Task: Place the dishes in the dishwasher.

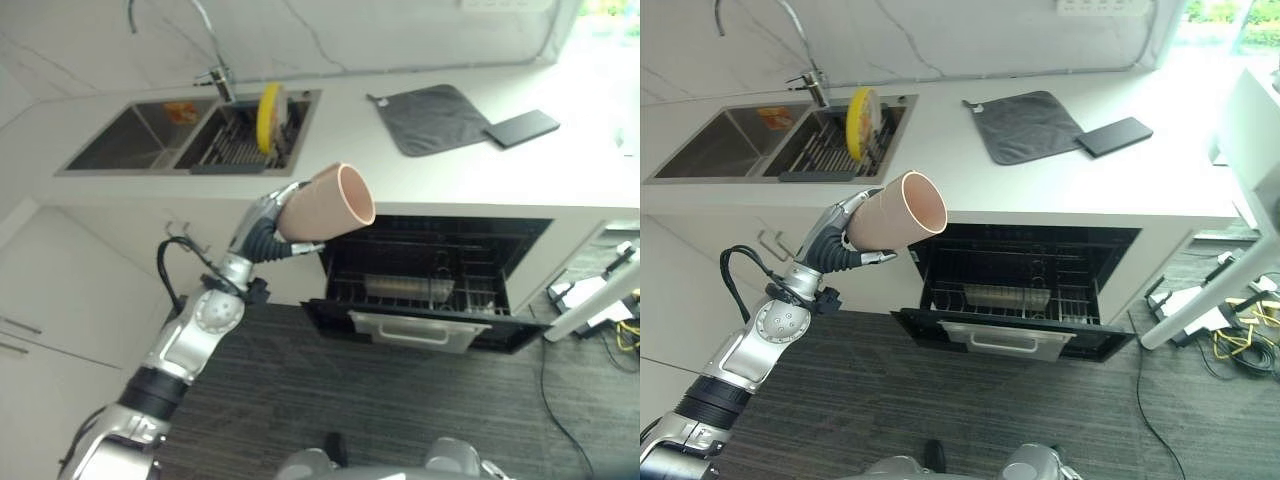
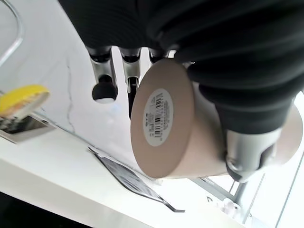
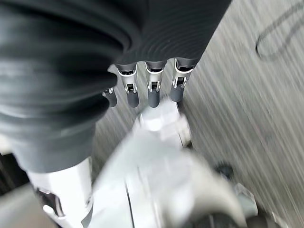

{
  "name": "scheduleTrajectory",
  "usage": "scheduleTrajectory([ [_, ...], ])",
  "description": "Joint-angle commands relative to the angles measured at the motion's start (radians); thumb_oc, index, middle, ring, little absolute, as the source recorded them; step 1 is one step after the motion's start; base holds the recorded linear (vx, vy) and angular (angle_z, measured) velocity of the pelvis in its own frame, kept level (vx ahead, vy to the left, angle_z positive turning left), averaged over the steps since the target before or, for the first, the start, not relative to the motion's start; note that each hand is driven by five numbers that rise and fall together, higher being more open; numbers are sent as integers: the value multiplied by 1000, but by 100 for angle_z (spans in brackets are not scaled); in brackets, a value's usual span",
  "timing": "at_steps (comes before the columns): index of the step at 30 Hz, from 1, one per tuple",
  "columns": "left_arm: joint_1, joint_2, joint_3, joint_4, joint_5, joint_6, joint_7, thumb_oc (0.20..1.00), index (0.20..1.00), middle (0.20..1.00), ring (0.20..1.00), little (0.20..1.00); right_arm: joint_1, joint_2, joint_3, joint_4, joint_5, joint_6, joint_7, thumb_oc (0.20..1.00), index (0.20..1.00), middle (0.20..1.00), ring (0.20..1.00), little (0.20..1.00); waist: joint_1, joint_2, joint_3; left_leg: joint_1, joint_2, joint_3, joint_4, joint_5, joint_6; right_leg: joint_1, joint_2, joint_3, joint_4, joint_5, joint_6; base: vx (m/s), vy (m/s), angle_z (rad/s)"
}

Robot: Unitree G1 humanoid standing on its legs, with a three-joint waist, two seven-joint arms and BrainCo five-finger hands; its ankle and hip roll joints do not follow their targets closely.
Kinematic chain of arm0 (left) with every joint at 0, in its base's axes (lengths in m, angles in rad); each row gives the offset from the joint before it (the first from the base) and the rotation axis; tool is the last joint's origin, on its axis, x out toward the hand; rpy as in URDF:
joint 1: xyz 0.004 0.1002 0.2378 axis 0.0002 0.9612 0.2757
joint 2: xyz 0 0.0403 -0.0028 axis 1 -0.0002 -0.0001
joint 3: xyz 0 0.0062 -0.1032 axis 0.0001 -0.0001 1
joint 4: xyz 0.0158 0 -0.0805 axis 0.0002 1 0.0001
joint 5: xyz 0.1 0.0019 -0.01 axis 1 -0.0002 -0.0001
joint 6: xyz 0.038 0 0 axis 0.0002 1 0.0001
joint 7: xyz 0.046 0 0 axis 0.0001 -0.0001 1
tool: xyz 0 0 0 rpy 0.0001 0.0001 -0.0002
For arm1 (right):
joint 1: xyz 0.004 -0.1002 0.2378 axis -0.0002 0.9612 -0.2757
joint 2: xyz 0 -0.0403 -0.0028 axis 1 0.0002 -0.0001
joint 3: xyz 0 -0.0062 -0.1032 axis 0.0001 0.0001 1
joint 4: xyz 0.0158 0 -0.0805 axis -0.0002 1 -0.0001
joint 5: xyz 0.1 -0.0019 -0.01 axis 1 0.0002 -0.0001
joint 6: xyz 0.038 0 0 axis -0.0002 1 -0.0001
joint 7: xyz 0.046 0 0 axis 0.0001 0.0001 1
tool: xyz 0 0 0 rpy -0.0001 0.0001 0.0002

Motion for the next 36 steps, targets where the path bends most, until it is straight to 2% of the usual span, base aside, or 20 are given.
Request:
scheduleTrajectory([
  [1, -49, 12, 32, -100, 25, -11, 29, 200, 200, 200, 200, 200, -28, -27, 31, -44, -41, -46, 2, 1000, 1000, 1000, 1000, 1000, 12, 26, 24, 7, 47, 9, 16, -76, 15, -12, 100, -56, 164, -104, 16, 76, 134, -26],
  [3, -61, 26, 29, -103, 18, 15, 42, 200, 200, 200, 200, 200, -35, -29, 50, -58, -66, -48, -3, 1000, 1000, 1000, 1000, 1000, 11, 20, 24, 17, 36, 31, 6, -87, 28, -38, 96, -55, 177, -81, 23, 84, 58, -74],
  [5, -80, 50, 28, -97, -3, 31, 57, 200, 200, 200, 200, 200, -43, -39, 64, -55, -78, -46, 11, 1000, 1000, 1000, 1000, 1000, 7, 5, 26, 21, 29, 50, 12, -100, 24, -43, 97, -52, 102, -59, 29, 100, -67, -69],
  [7, -94, 64, 25, -89, -10, 42, 69, 200, 200, 200, 200, 200, -53, -44, 65, -48, -92, -44, 19, 1000, 1000, 1000, 1000, 1000, 3, -14, 29, 26, 19, 59, 24, -124, 22, -50, 76, -46, -7, -3, 45, 90, -134, -26],
  [8, -96, 67, 24, -87, -12, 43, 72, 200, 200, 200, 200, 200, -55, -44, 64, -47, -95, -44, 19, 1000, 1000, 1000, 1000, 1000, 2, -17, 30, 29, 16, 59, 26, -129, 22, -53, 72, -43, -23, 8, 49, 111, -181, -18],
  [9, -102, 80, 24, -80, -19, 41, 77, 200, 200, 200, 200, 200, -58, -47, 59, -42, -105, -39, 26, 1000, 1000, 1000, 1000, 1000, -3, -26, 31, 35, 10, 58, 36, -149, 25, -63, 56, -21, -60, 46, 63, 113, -197, -8],
  [10, -103, 84, 25, -73, -21, 36, 77, 200, 200, 200, 200, 200, -59, -48, 55, -39, -113, -35, 31, 1000, 1000, 1000, 1000, 1000, -4, -29, 31, 38, 11, 56, 41, -155, 26, -66, 50, -12, -69, 50, 68, 142, -241, 4],
  [14, -91, 89, 26, -60, -11, 27, 91, 200, 200, 200, 200, 200, -66, -45, 59, -26, -154, -42, 38, 1000, 1000, 1000, 1000, 1000, 10, -30, 18, 33, 43, 63, 85, -168, 22, -43, 55, -25, -72, 3, 64, 113, -359, 24],
  [15, -82, 89, 34, -68, -11, 43, 92, 200, 200, 200, 200, 200, -77, -45, 79, -25, -179, -42, 33, 1000, 1000, 1000, 1000, 1000, 21, -34, 12, 32, 67, 70, 106, -171, 8, -22, 68, -51, -89, -27, 59, 114, -424, 16],
  [17, -68, 89, 38, -79, -20, 61, 99, 200, 200, 200, 200, 200, -90, -45, 96, -25, -172, -37, 24, 1000, 1000, 1000, 1000, 1000, 25, -38, 8, 37, 88, 67, 122, -171, -4, -9, 92, -62, -105, -35, 51, 131, -420, 2],
  [18, -49, 82, 44, -93, -21, 66, 109, 200, 200, 200, 200, 200, -104, -51, 113, -25, -139, -29, 20, 1000, 1000, 1000, 1000, 1000, 27, -41, 12, 39, 113, 69, 155, -177, -23, 8, 125, -58, -114, -54, 32, 145, -497, -8],
  [20, -26, 63, 55, -112, -10, 66, 112, 200, 200, 200, 200, 200, -116, -68, 123, -24, -130, -25, 17, 1000, 1000, 1000, 1000, 1000, 33, -49, 14, 4, 141, 73, 252, -186, -42, 32, 154, -65, -133, -66, 0, 85, -346, -15],
  [21, -19, 55, 59, -122, -11, 68, 108, 200, 200, 200, 200, 200, -121, -77, 122, -21, -129, -23, 10, 1000, 1000, 1000, 1000, 1000, 36, -51, 17, -29, 150, 71, 307, -170, -50, 43, 168, -69, -146, -70, -18, 28, -151, -25],
  [22, -19, 55, 59, -123, -11, 68, 107, 200, 200, 200, 200, 200, -121, -77, 122, -21, -129, -22, 10, 1000, 1000, 1000, 1000, 1000, 35, -51, 15, -32, 150, 69, 309, -170, -51, 42, 168, -70, -147, -69, -19, 25, -169, -16],
  [23, -19, 45, 56, -126, -15, 71, 104, 200, 200, 200, 200, 200, -122, -88, 118, -14, -108, -16, -1, 1000, 1000, 1000, 1000, 1000, 39, -45, 19, -58, 170, 73, 320, -128, -65, 57, 186, -81, -160, -77, -34, 9, -76, -8],
  [25, -32, 30, 43, -124, -14, 62, 103, 200, 200, 200, 200, 200, -122, -106, 95, 7, -68, -10, -5, 1000, 1000, 1000, 1000, 1000, 40, -22, 21, -76, 204, 91, 216, -61, -95, 76, 207, -105, -185, -85, -43, 19, 0, 14],
  [27, -35, 18, 30, -124, 1, 52, 113, 200, 200, 200, 200, 200, -120, -120, 72, 24, -47, -4, 1, 1000, 1000, 1000, 1000, 1000, 40, -2, 34, -97, 238, 85, 137, 40, -131, 103, 221, -108, -204, -96, -54, 53, 108, 20],
  [31, -43, 1, 24, -113, 21, 64, 127, 200, 200, 200, 200, 200, -112, -108, 55, 36, -4, 6, -2, 1000, 1000, 1000, 1000, 1000, 22, 13, 15, -26, 207, 86, 7, 44, -126, 103, 202, -117, -216, -84, -40, 44, 140, -7],
  [32, -44, 3, 29, -109, 21, 61, 121, 200, 200, 200, 200, 200, -102, -99, 54, 34, 7, -6, 0, 1000, 1000, 1000, 1000, 1000, 13, 16, 12, -8, 204, 101, -7, 40, -129, 104, 193, -121, -215, -85, -34, 38, 127, -10],
  [36, -27, 21, 55, -105, 9, 52, 111, 200, 200, 200, 200, 200, -88, -68, 53, 16, -7, -42, -20, 1000, 1000, 1000, 1000, 1000, 10, 24, -4, 13, 173, 87, -37, 26, -119, 98, 169, -111, -214, -72, -12, 47, 90, 8],
])
